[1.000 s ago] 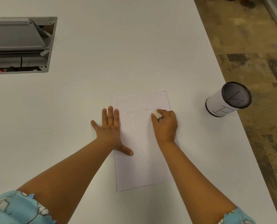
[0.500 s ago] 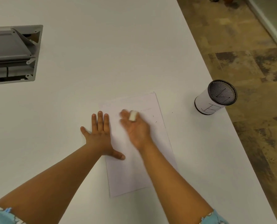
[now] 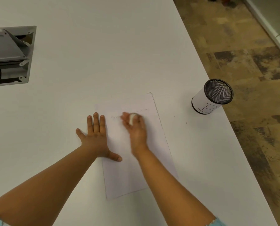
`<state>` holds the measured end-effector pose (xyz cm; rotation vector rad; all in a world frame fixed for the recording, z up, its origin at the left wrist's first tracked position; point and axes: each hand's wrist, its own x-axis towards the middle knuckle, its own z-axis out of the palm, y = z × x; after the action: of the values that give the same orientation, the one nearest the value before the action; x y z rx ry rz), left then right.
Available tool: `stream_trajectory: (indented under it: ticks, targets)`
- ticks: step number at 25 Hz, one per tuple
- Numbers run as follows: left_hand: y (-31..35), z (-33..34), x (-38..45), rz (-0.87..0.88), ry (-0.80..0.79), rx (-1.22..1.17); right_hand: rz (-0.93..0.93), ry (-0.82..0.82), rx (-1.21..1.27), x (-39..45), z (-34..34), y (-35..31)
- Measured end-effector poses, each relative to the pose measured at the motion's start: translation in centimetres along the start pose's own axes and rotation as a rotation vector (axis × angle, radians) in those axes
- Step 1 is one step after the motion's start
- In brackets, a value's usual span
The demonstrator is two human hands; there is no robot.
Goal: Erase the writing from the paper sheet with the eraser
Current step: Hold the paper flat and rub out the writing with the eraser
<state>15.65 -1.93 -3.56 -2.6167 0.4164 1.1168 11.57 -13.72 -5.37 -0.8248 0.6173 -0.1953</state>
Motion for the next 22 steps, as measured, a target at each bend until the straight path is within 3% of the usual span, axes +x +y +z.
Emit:
stream_trajectory:
  ticks: [3, 6, 9, 11, 13, 15, 17, 19, 22]
  targets:
    - [0.1, 0.0, 0.0, 0.001, 0.0, 0.0, 0.148, -0.054, -0.022, 0.4, -0.1, 0.3]
    - [0.0, 0.0, 0.0, 0.015, 0.002, -0.003, -0.044, 0.211, 0.294, 3.3, -4.1, -4.1]
    - [0.0, 0.0, 0.0, 0.015, 0.004, -0.003, -0.269, 0.397, 0.177, 3.7, -5.9, -7.3]
    - [0.0, 0.0, 0.0, 0.015, 0.004, -0.004, -0.243, 0.295, 0.073, 2.1, -3.5, -5.4]
    - [0.0, 0.0, 0.1, 0.008, -0.001, -0.003, -0.066, 0.056, -0.031, -0.1, -0.3, -1.7]
    - [0.0, 0.1, 0.2, 0.0, 0.001, 0.002, 0.083, -0.057, -0.116, -1.1, 1.0, 0.7]
    - [0.0, 0.2, 0.3, 0.012, 0.007, -0.01, 0.043, 0.083, 0.031, 0.4, -0.4, -0.3]
    - [-0.1, 0.2, 0.3, 0.025, 0.022, -0.014, -0.124, 0.353, 0.149, 3.0, -3.2, -3.4]
    - [-0.2, 0.2, 0.2, 0.023, 0.027, -0.017, -0.287, 0.6, -0.268, 3.4, -5.3, -6.6]
